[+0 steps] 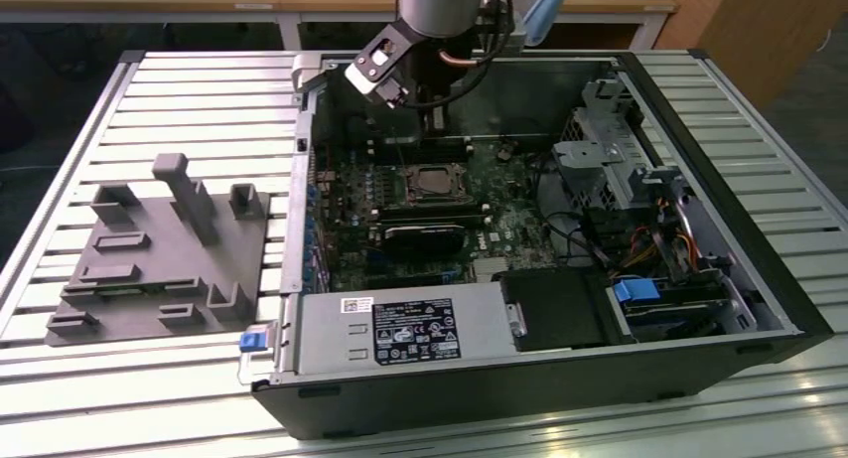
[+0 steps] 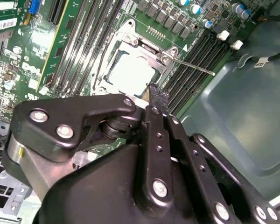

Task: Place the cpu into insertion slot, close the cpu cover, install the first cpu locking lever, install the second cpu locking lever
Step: 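Install the first cpu locking lever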

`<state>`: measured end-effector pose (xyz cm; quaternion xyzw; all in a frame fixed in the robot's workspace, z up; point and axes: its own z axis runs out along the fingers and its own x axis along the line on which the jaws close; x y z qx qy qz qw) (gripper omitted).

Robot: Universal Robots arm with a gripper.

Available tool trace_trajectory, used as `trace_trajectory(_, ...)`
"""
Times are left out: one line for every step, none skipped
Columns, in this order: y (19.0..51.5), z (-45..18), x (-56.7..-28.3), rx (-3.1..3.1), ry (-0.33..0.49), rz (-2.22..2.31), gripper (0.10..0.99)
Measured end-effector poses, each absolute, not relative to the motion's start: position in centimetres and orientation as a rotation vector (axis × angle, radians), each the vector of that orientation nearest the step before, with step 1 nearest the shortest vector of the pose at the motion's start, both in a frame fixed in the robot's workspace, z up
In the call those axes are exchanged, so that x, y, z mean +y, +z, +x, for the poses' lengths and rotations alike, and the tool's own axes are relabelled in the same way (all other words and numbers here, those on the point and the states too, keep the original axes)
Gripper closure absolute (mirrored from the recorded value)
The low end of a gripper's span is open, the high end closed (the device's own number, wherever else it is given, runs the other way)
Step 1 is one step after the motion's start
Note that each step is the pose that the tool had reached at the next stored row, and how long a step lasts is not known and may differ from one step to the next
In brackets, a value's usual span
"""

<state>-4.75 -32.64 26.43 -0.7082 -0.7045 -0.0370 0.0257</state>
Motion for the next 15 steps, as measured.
trace_trajectory(26.43,-4.75,-32.64,-2.178,-0.114,-2.189,0.98)
trace_trajectory(26.43,-4.75,-32.64,-2.178,-0.115,-2.189,0.98)
trace_trajectory(26.44,-4.75,-32.64,-2.178,-0.115,-2.189,0.98)
trace_trajectory(26.44,-4.75,-32.64,-2.178,-0.115,-2.189,0.98)
trace_trajectory(26.44,-4.75,-32.64,-2.178,-0.115,-2.189,0.98)
trace_trajectory(26.44,-4.75,-32.64,-2.178,-0.115,-2.189,0.98)
trace_trajectory(26.44,-4.75,-32.64,-2.178,-0.115,-2.189,0.98)
trace_trajectory(26.44,-4.75,-32.64,-2.178,-0.115,-2.189,0.98)
trace_trajectory(26.47,-4.75,-32.64,-2.228,-0.112,-2.136,0.98)
trace_trajectory(26.46,-4.75,-32.64,-2.246,-0.112,-2.116,0.98)
trace_trajectory(26.46,-4.75,-32.64,-2.26,-0.111,-2.101,0.98)
trace_trajectory(26.46,-4.75,-32.64,-2.273,-0.111,-2.085,0.98)
trace_trajectory(26.46,-4.75,-32.64,-2.285,-0.11,-2.072,0.98)
trace_trajectory(26.46,-4.75,-32.64,-2.295,-0.11,-2.061,0.98)
trace_trajectory(26.46,-4.75,-32.64,-2.304,-0.109,-2.049,0.98)
